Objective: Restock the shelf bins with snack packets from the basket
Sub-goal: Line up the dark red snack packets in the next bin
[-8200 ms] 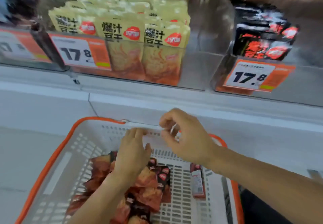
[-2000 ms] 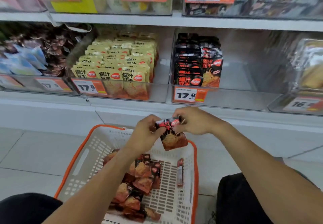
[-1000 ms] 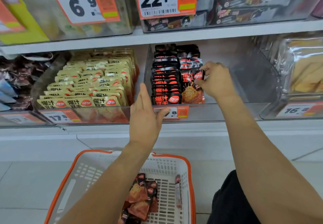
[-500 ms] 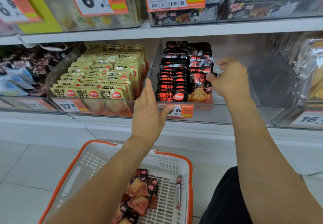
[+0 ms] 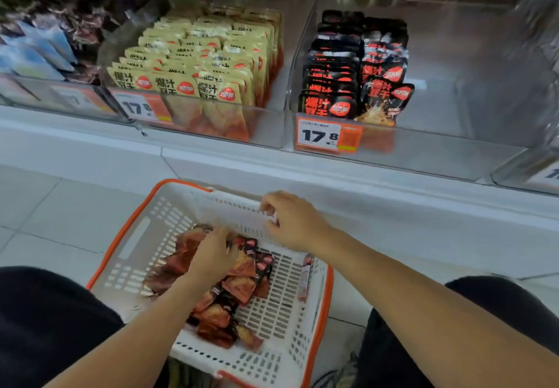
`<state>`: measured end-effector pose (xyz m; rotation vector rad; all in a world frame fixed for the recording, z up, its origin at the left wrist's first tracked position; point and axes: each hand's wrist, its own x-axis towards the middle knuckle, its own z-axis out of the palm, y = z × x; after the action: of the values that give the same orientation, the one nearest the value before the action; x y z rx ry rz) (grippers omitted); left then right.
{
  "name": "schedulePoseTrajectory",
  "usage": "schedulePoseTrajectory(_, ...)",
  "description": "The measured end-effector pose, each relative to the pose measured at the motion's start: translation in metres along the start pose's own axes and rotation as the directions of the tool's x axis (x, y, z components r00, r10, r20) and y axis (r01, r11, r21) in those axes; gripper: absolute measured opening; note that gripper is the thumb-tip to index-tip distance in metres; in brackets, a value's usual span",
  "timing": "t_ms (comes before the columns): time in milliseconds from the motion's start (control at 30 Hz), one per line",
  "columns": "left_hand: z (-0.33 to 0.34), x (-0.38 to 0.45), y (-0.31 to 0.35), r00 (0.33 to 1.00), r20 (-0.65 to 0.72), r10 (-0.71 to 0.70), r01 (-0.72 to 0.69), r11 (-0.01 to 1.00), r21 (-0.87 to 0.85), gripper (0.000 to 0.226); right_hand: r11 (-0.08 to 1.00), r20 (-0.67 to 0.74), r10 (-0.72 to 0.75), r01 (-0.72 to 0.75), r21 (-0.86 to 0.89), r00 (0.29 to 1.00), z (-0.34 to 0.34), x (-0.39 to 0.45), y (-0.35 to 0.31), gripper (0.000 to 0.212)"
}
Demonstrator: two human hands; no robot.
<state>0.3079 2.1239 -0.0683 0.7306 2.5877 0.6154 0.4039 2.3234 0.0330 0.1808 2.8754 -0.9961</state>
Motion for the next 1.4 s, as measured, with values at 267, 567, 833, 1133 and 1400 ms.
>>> schedulePoseTrajectory(267, 0.058, -0.036, -0.080, 0.816, 0.453, -0.359, 0.183, 0.904, 0.386, 0.068, 0.935, 0.434, 0.339, -0.350, -0.057, 0.835, 0.141, -0.001, 0.024, 0.034)
schedulePoseTrajectory(567, 0.063, -0.044, -0.114, 0.816, 0.478, -0.327, 0.193, 0.932, 0.308, 0.056, 0.531, 0.197, 0.757, -0.762, 0.371, 0.623, 0.256, 0.039, 0.047, 0.048)
schedulePoseTrajectory(833, 0.065, -0.041, -0.121, 0.808, 0.443, -0.389, 0.283, 0.915, 0.287, 0.050, 0.496, 0.178, 0.822, -0.834, 0.240, 0.540, 0.291, 0.088, 0.070, 0.058)
schedulePoseTrajectory(1133, 0.058, -0.019, -0.089, 0.730, 0.336, -0.596, 0.643, 0.765, -0.040, 0.049, 0.646, 0.430, 0.638, -0.748, 0.153, 0.639, 0.237, 0.081, 0.040, 0.027)
schedulePoseTrajectory(1400, 0.010, 0.001, 0.002, 0.840, 0.442, -0.313, 0.502, 0.143, -0.853, 0.037, 0.750, 0.442, 0.374, -0.546, 0.374, 0.815, 0.080, 0.056, 0.001, 0.033)
